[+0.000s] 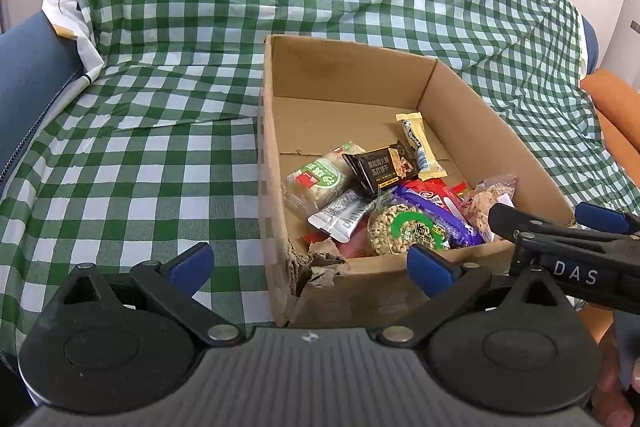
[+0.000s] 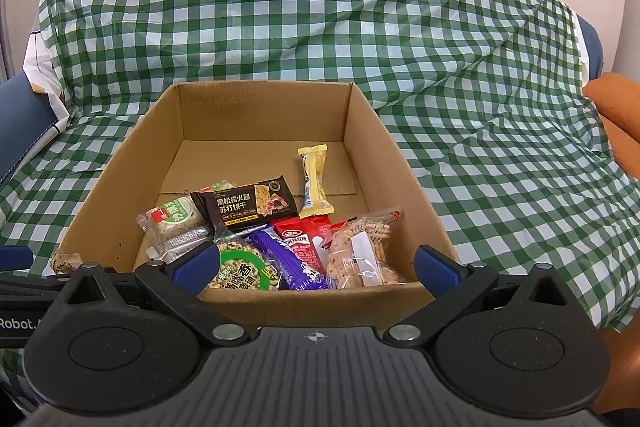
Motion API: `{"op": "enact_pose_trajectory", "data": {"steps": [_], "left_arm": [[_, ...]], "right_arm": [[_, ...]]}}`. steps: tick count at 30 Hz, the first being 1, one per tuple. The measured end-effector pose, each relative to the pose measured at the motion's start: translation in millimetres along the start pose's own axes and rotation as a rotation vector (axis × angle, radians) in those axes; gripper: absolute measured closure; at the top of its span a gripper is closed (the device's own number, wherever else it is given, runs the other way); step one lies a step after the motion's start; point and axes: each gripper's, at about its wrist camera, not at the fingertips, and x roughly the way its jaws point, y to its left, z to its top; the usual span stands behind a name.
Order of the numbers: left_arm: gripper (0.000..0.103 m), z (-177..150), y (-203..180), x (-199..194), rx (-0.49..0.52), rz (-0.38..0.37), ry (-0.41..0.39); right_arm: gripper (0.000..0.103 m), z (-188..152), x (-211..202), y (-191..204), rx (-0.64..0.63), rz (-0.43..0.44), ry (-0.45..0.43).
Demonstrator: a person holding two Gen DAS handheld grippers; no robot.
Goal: Organize snacks
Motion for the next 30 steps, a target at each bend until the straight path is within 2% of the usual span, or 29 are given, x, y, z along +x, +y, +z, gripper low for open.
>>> {"op": "enact_pose_trajectory", "data": {"steps": [30], "left_arm": [[0.000, 5.2, -1.6, -0.7, -0.011, -0.006, -0.009]], "right_arm": [[0.001, 0.5, 1.1, -0.3, 0.001, 0.002, 0.003]]}}
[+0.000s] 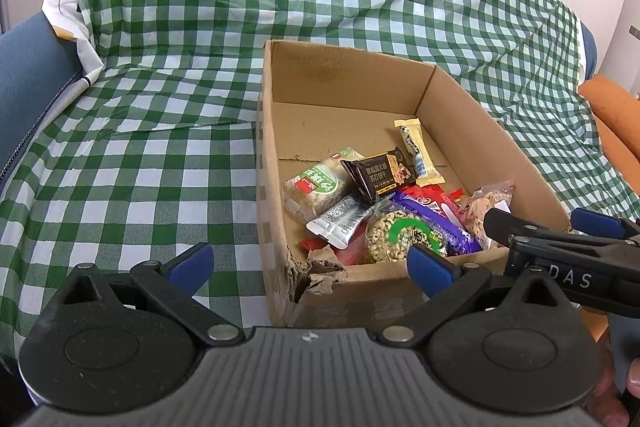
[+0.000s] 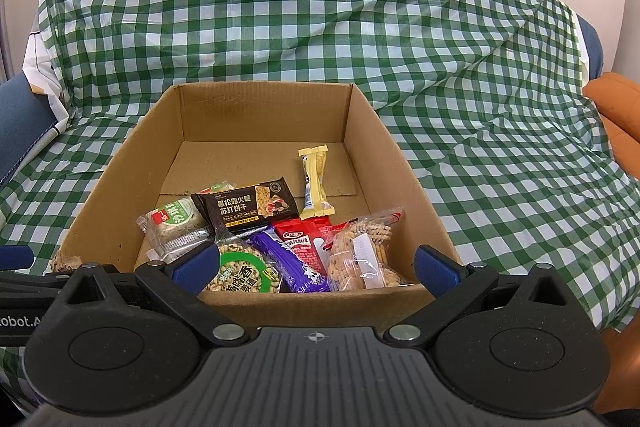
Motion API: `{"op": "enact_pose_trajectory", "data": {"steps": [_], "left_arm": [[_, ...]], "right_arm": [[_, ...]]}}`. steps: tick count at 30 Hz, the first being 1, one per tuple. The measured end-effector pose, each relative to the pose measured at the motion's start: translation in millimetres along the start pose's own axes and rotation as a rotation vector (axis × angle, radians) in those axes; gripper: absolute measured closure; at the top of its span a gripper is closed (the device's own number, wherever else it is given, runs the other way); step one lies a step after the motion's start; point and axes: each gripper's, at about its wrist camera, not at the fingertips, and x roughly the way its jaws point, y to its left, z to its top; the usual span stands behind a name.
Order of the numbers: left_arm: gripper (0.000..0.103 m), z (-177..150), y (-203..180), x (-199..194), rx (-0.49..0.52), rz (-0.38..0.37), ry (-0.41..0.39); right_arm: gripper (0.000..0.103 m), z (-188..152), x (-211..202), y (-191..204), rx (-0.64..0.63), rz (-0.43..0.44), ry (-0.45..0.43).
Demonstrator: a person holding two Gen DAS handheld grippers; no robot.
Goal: Organize snacks
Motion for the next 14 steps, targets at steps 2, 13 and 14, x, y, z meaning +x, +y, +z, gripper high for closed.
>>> {"op": "enact_pose_trajectory", "data": {"steps": [2, 13, 14], "left_arm": [[0.000, 0, 1, 1, -0.003, -0.001, 0.001], [0.000, 4, -1, 6, -0.005, -0.028, -0.020], [0.000, 5, -1, 6, -0.003, -0.033, -0.024]], "right_arm": [[0.001, 1, 1, -1, 0.003, 0.002, 0.003], [0.001, 5, 9, -9, 0.033, 0.019, 0.033], [0.001, 7, 9, -12, 0.043, 0.029, 0.037]]}}
